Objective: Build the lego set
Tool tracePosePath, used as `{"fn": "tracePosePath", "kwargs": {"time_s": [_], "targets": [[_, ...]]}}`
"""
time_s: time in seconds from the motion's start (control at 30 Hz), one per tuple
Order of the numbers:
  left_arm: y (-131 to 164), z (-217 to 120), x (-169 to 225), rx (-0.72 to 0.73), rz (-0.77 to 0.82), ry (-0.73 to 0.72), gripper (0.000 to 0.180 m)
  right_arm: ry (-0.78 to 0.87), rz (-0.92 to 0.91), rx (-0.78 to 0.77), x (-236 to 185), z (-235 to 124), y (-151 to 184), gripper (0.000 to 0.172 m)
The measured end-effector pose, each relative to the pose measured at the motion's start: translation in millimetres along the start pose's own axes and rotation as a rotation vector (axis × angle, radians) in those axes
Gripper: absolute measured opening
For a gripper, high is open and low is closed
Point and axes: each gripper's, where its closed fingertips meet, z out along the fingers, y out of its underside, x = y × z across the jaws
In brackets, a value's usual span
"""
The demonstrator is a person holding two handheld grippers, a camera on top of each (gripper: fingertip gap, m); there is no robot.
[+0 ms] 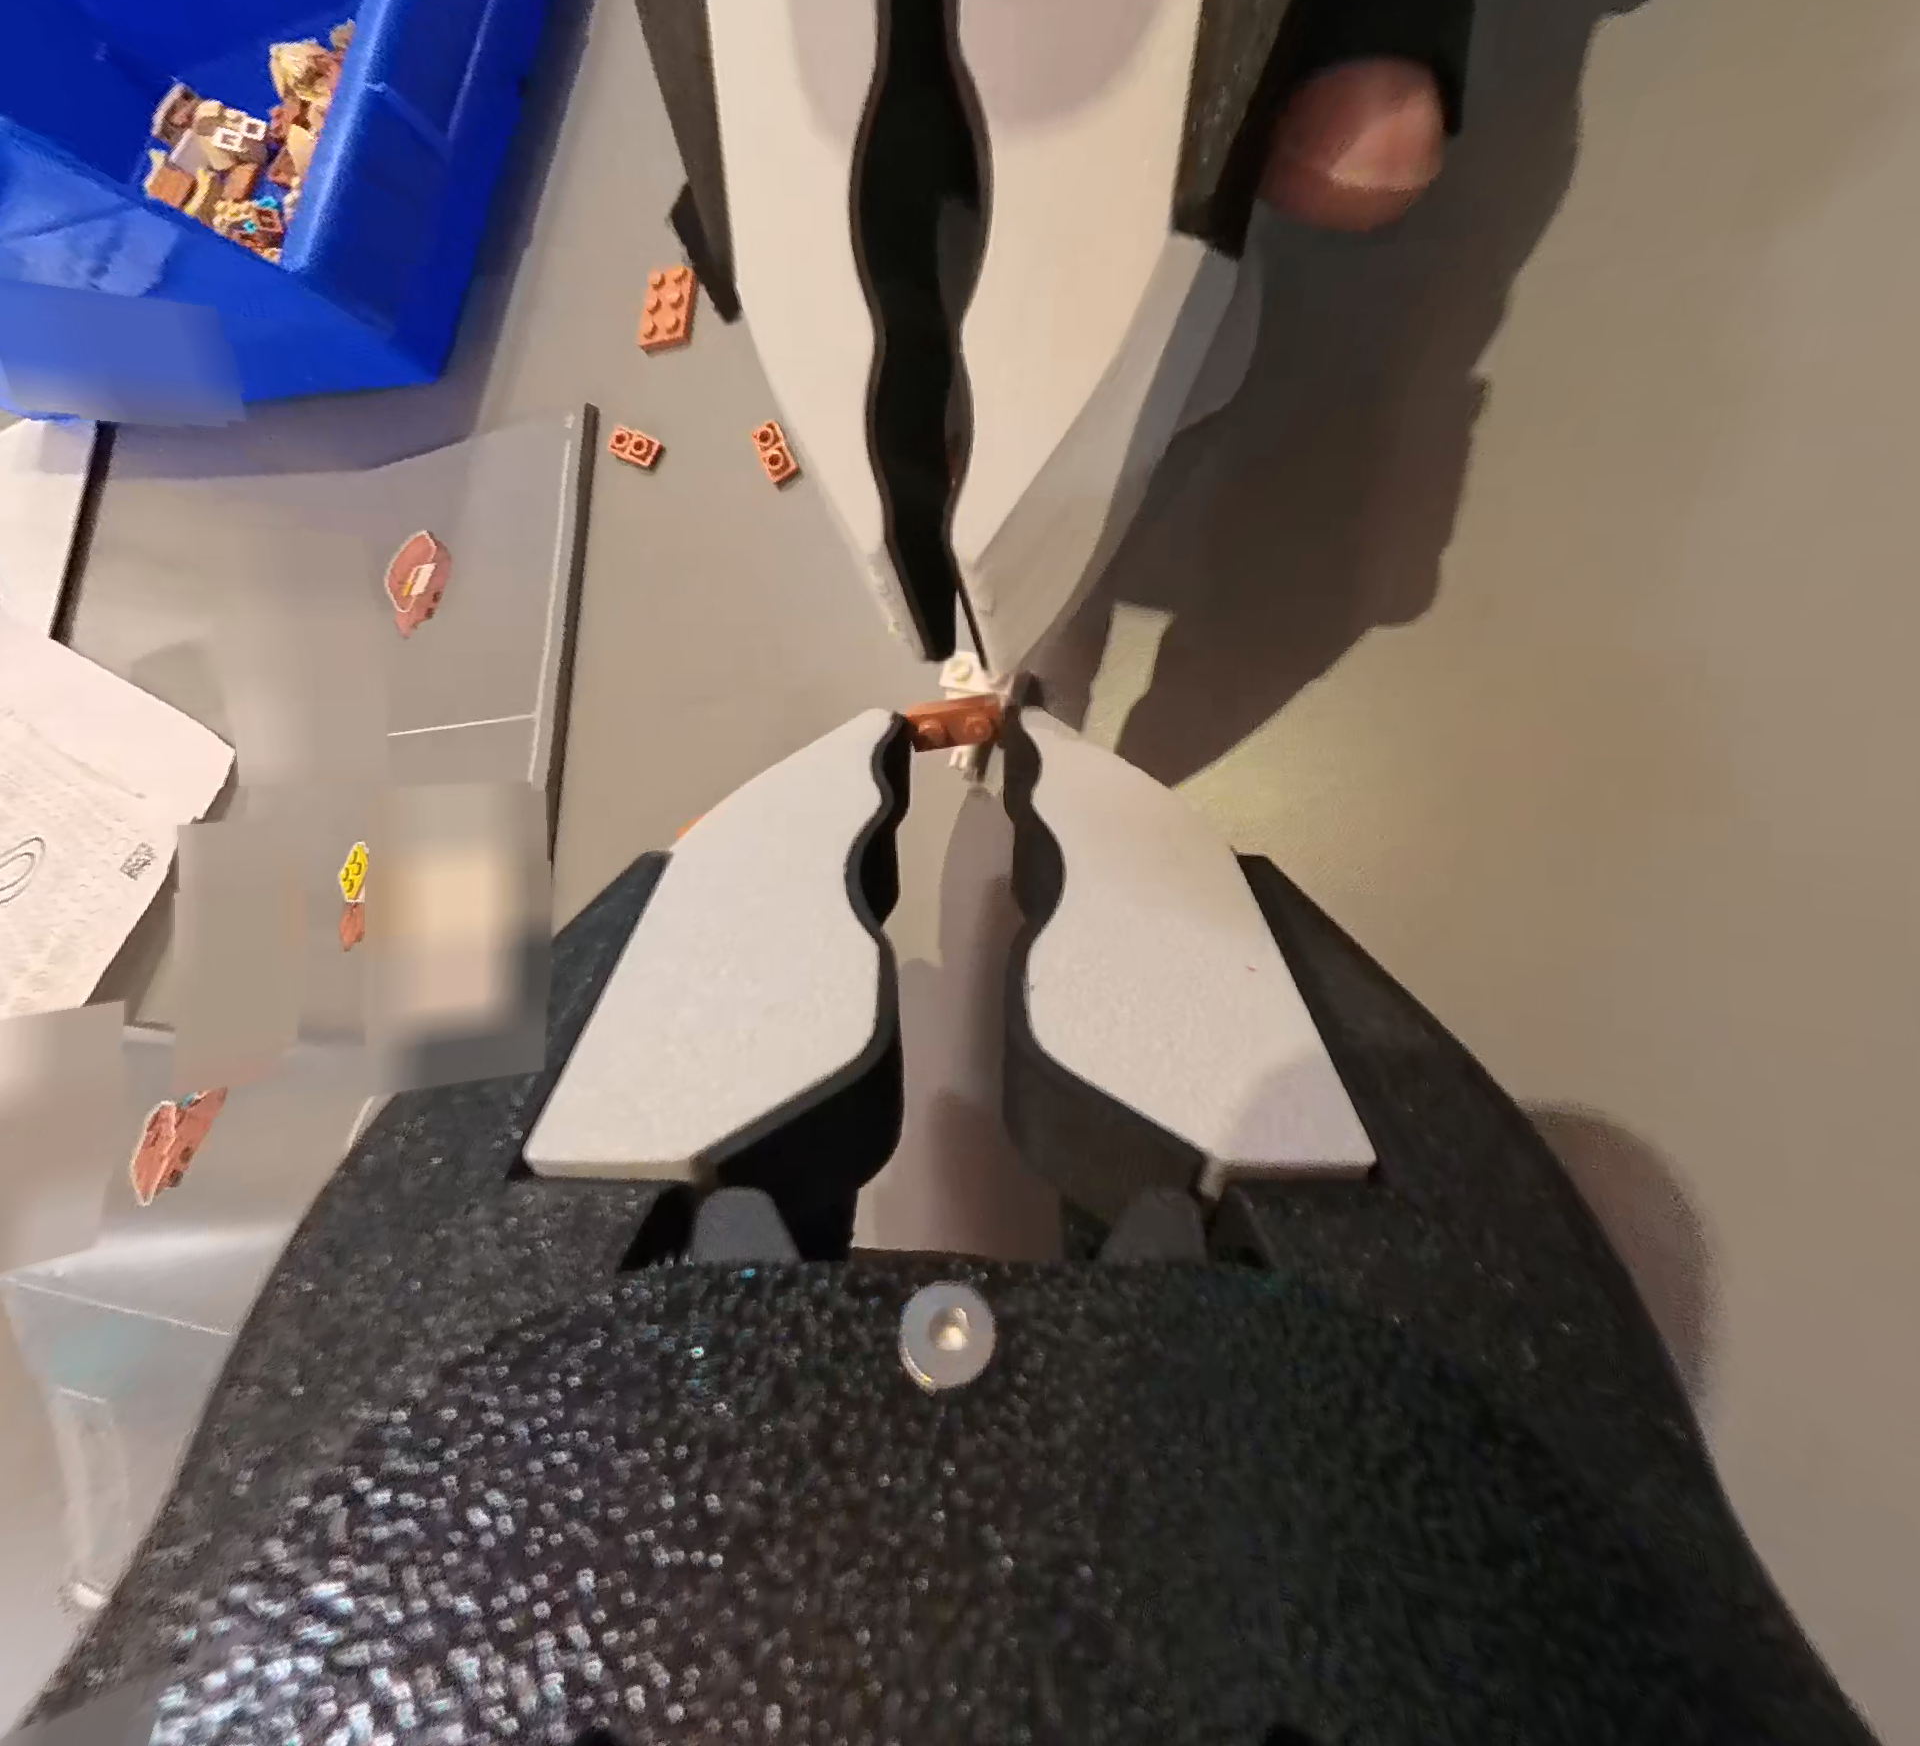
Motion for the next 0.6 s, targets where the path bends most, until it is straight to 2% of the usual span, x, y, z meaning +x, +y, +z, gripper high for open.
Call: {"fn": "tracePosePath", "kwargs": {"time_s": [0.6], "targets": [[-5.1,3.2,4.1,-0.003,0.051,0.019,0.016,0.031,0.04,-0.047,10.7,0.4,16.2,0.008]]}}
